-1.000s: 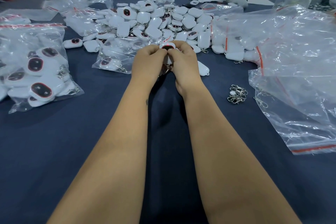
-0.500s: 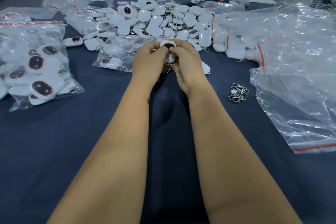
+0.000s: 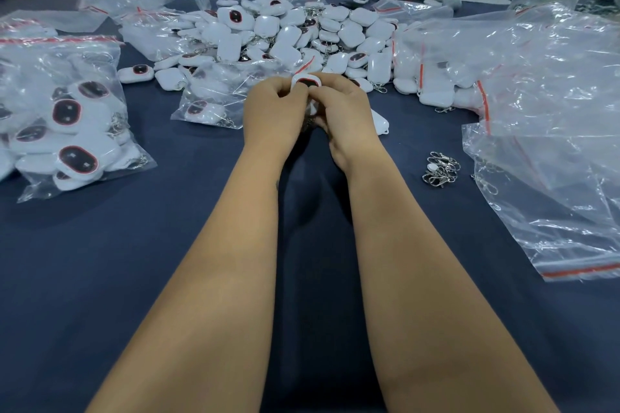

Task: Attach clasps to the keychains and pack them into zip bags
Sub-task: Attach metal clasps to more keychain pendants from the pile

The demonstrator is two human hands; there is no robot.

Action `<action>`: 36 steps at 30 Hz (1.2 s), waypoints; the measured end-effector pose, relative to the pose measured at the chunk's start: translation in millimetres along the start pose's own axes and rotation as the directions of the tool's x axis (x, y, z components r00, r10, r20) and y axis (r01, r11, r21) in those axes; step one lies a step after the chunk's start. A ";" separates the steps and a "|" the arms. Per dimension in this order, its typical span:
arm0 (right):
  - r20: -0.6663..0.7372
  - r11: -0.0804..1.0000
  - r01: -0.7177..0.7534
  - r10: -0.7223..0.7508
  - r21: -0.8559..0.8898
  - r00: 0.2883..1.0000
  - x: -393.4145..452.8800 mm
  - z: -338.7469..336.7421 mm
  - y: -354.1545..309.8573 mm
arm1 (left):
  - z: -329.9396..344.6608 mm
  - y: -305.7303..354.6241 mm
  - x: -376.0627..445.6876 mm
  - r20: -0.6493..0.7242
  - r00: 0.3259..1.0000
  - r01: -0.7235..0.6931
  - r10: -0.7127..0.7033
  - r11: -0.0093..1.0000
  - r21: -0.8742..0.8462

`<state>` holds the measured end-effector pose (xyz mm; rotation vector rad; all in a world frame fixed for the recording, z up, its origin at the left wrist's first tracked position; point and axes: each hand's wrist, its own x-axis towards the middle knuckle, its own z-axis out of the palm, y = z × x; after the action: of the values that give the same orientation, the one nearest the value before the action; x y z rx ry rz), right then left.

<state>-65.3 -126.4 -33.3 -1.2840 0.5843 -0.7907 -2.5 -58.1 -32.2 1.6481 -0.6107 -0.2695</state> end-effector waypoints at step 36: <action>-0.008 0.959 0.142 -0.149 -0.245 0.989 -14.2 12.6 -2.6 | -1.0 0.2 0.7 -0.186 0.975 -0.120 0.118 0.993 0.001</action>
<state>-64.8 -107.8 -28.8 -1.5581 0.6279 -0.8786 -1.5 -57.6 -31.8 1.5982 -0.5627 -0.0303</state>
